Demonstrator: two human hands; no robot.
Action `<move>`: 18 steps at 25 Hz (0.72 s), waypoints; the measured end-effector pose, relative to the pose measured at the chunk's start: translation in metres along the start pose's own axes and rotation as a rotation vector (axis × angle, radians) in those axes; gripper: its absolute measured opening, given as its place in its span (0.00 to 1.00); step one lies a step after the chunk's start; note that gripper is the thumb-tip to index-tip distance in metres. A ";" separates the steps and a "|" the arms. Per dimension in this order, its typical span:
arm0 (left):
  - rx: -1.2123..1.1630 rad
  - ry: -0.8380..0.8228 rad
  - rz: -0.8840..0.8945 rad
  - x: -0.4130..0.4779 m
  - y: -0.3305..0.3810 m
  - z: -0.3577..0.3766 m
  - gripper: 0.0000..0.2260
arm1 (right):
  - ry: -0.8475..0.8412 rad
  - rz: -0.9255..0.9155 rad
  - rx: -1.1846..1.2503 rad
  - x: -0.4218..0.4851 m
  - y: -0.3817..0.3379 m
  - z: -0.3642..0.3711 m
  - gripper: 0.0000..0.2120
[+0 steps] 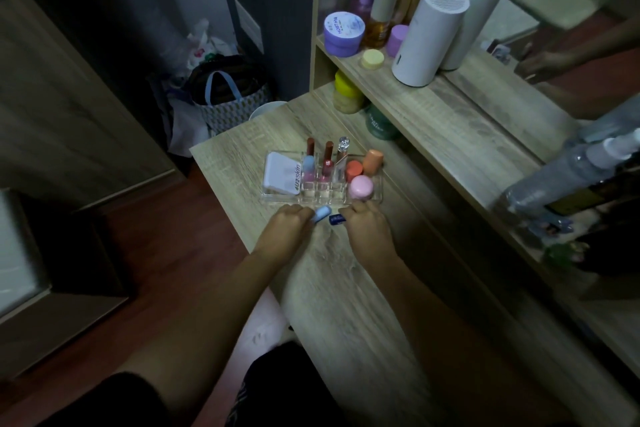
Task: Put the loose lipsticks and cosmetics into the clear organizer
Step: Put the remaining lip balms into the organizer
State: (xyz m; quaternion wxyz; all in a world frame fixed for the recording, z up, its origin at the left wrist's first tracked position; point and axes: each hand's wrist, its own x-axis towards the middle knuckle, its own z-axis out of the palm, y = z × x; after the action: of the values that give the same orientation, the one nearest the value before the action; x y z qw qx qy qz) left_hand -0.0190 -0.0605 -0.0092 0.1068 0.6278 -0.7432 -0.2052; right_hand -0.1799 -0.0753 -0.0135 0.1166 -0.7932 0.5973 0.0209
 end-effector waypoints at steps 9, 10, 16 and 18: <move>-0.072 -0.003 -0.189 -0.020 -0.012 0.004 0.16 | -0.090 -0.073 0.027 0.000 -0.027 0.000 0.15; -0.085 -0.016 -0.206 -0.016 -0.011 0.004 0.16 | -0.069 -0.047 0.081 -0.001 -0.027 0.000 0.16; -0.407 0.188 -0.273 -0.014 -0.010 -0.016 0.09 | 0.295 0.269 0.929 -0.009 -0.021 -0.005 0.13; -0.460 0.322 -0.227 -0.005 -0.005 -0.025 0.07 | 0.356 0.274 1.063 -0.003 -0.027 -0.008 0.14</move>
State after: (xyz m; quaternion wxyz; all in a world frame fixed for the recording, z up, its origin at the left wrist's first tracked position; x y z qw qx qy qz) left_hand -0.0035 -0.0607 0.0112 0.3390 0.6905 -0.5759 -0.2769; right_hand -0.1559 -0.0671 -0.0010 0.3929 -0.5323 0.6337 -0.4010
